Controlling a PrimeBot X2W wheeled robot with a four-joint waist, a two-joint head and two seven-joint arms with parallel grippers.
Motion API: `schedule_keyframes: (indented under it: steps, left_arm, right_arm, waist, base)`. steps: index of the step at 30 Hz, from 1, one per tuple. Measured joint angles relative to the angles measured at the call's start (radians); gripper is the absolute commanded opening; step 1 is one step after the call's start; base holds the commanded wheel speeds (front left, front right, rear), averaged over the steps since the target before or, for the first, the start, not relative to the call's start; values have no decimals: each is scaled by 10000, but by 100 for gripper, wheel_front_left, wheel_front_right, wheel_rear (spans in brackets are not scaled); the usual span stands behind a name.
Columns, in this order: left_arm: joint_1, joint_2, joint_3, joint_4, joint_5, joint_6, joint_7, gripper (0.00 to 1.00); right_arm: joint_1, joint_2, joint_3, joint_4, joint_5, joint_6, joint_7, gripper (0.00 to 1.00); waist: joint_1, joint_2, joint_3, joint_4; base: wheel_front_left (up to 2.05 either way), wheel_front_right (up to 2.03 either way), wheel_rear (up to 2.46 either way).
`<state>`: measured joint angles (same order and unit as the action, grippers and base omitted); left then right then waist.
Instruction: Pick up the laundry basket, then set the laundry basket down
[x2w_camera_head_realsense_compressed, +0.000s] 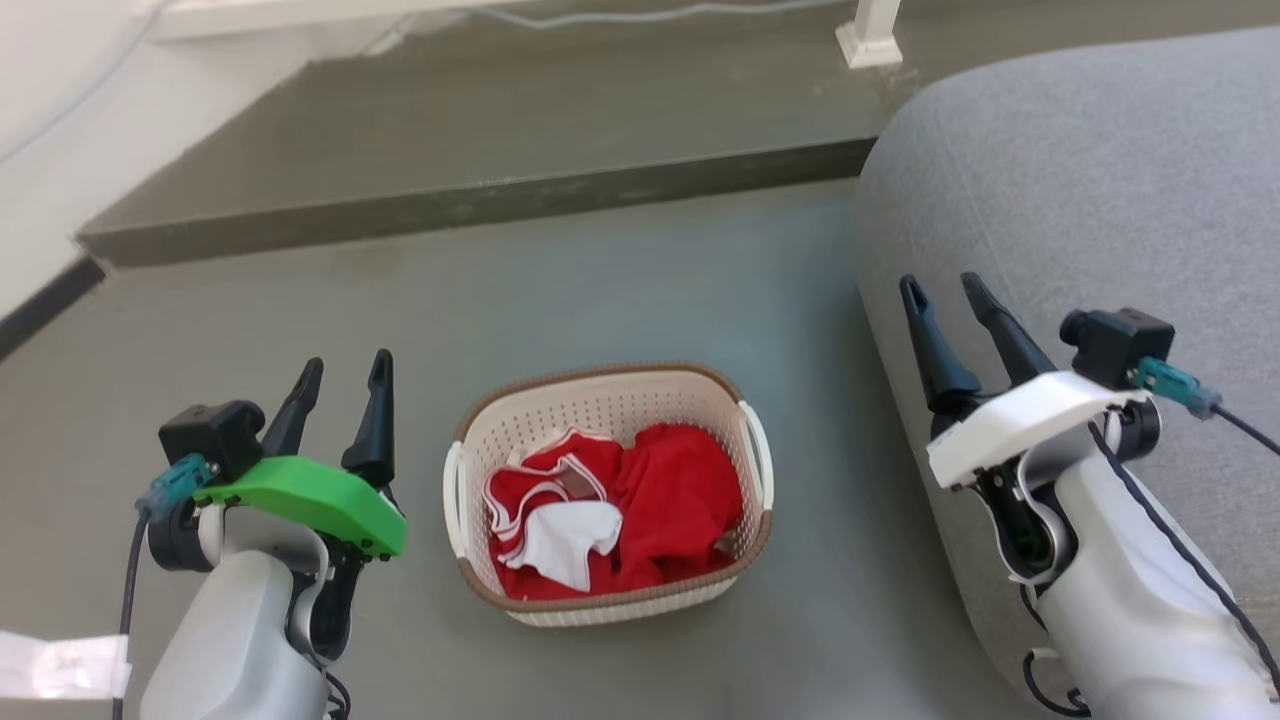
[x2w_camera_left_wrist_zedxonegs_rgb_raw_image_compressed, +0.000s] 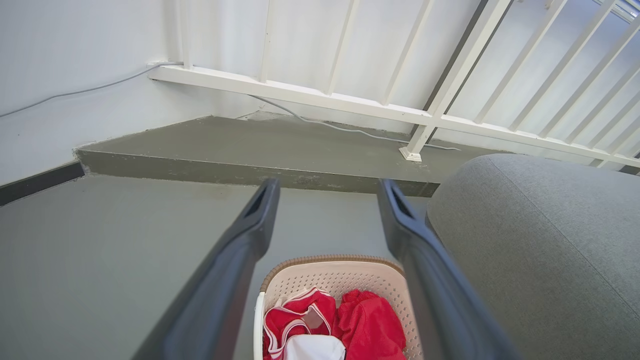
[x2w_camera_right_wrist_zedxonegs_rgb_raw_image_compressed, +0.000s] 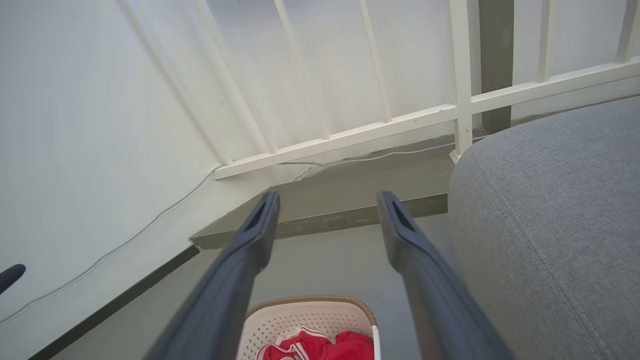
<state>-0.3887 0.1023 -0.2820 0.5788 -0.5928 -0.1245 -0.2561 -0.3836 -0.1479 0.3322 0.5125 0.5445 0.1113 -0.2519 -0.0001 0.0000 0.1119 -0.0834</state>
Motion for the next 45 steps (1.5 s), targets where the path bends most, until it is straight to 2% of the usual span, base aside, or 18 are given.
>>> schedule_keyframes:
  steps: [14, 45]
  left_arm:
    - [1032, -228, 861, -1732, 731, 2, 0, 100]
    - [2079, -516, 1212, -2623, 1499, 2, 0, 100]
  right_arm:
    - [1109, 105, -895, -1290, -788, -222, 0, 100]
    - [2042, 510, -1519, -1998, -1521, -144, 0, 100]
  waist:
    - [0, 0, -609, 63]
    - [0, 0, -574, 92]
  base:
    - [0, 0, 0]
    - [0, 0, 0]
